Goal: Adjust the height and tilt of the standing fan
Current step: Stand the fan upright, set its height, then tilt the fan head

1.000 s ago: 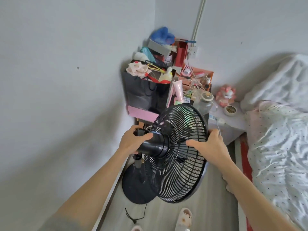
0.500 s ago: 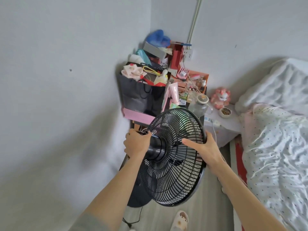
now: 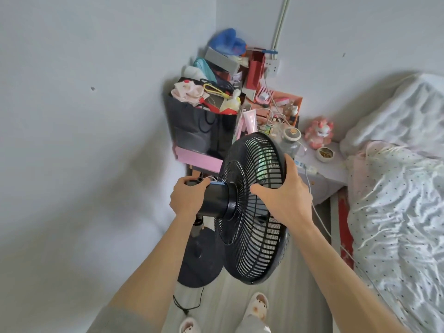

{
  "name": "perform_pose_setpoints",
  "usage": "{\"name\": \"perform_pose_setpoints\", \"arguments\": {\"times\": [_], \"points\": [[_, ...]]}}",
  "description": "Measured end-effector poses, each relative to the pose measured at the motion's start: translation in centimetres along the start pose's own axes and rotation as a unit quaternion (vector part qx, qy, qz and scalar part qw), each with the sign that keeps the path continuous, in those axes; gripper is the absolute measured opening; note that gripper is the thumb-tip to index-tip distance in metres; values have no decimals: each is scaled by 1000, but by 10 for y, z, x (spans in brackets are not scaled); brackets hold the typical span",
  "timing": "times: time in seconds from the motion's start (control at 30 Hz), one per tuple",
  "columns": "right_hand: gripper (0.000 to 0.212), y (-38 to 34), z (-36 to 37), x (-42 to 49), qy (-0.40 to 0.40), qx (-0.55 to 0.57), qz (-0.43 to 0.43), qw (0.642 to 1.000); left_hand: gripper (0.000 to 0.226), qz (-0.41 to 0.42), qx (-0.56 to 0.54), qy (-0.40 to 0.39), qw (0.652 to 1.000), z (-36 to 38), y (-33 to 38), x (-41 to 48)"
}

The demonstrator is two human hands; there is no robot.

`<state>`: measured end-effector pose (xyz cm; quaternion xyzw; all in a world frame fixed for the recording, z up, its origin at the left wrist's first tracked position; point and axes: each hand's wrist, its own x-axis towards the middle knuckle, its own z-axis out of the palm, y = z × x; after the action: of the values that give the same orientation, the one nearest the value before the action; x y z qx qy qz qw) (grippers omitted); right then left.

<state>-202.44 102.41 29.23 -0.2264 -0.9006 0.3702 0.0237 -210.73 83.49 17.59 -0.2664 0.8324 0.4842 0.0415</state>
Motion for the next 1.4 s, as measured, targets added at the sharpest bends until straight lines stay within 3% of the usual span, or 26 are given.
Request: {"name": "perform_pose_setpoints", "arguments": {"times": [0.27, 1.0, 1.2, 1.3, 1.4], "points": [[101, -36, -1, -13, 11, -110, -61, 992, 32, -21, -78, -37, 996, -13, -10, 9], [101, -12, -13, -17, -20, -88, -8, 996, 49, 8, -34, -76, 997, -13, -6, 3], [102, -9, -14, -24, -39, -104, -21, 994, 41, 38, -168, -155, 973, -37, -14, 4], [95, -11, -11, -32, 16, -137, -60, 989, 37, 16, -250, -123, 960, -52, -24, 3], [83, -19, -4, -40, 66, -174, -128, 974, 44, -36, -257, -80, 962, -61, -41, 4]]}}
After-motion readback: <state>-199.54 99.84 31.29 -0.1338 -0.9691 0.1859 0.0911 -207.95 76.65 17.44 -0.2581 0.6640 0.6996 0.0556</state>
